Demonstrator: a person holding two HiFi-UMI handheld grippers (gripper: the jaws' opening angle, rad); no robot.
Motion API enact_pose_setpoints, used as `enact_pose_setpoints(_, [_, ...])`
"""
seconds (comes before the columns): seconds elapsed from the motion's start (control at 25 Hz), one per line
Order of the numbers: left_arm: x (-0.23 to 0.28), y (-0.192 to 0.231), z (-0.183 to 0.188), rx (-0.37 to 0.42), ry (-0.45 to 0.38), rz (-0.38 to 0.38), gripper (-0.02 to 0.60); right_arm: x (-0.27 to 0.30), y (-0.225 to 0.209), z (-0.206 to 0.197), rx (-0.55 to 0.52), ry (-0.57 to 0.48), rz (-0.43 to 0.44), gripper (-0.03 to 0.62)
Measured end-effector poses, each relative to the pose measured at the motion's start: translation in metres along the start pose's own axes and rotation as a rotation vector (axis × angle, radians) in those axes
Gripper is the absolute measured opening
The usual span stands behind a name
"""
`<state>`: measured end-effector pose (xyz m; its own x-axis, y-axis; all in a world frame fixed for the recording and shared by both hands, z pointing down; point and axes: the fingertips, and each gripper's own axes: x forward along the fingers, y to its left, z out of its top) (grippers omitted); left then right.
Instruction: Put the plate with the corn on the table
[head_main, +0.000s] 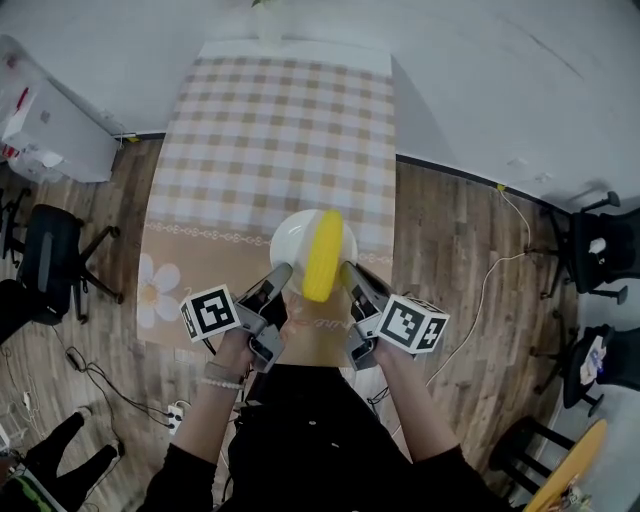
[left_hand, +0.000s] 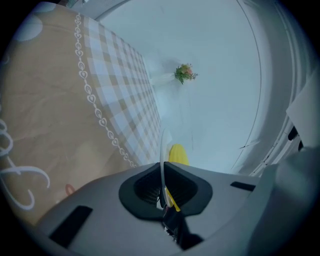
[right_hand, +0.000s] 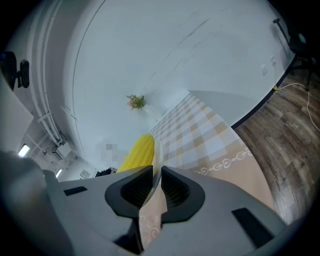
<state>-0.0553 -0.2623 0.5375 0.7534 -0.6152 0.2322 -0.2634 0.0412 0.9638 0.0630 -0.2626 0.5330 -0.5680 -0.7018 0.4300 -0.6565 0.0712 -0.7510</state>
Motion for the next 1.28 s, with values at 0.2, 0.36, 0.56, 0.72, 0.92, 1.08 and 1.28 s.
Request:
enact_pose_setpoints(0.2, [0.009,0.016,0.003,0.013,0.035,0.017,0.023,0.011,-0.017,-0.008,0.000,0.017,-0.032,0.083])
enact_pose_setpoints(0.36, [0.013,0.031,0.004,0.019,0.060,0.042,0.023,0.019,-0.025,-0.015,-0.010,0.040,-0.061,0.087])
enact_pose_setpoints(0.56, [0.020,0.049,0.007,0.015,0.077,0.055,0.023,0.030,-0.038,-0.021,-0.022,0.066,-0.088,0.087])
enact_pose_setpoints(0.72, [0.024,0.057,0.007,0.019,0.095,0.077,0.023,0.035,-0.046,-0.025,-0.036,0.090,-0.100,0.092])
enact_pose_setpoints(0.92, [0.030,0.064,0.007,0.039,0.116,0.110,0.023,0.039,-0.058,-0.031,-0.011,0.111,-0.126,0.095])
enact_pose_setpoints(1.08, [0.034,0.071,0.007,0.046,0.124,0.129,0.023,0.042,-0.066,-0.037,0.005,0.132,-0.147,0.097])
enact_pose_setpoints(1.28, [0.038,0.077,0.007,0.051,0.120,0.149,0.025,0.044,-0.072,-0.038,0.025,0.161,-0.177,0.098])
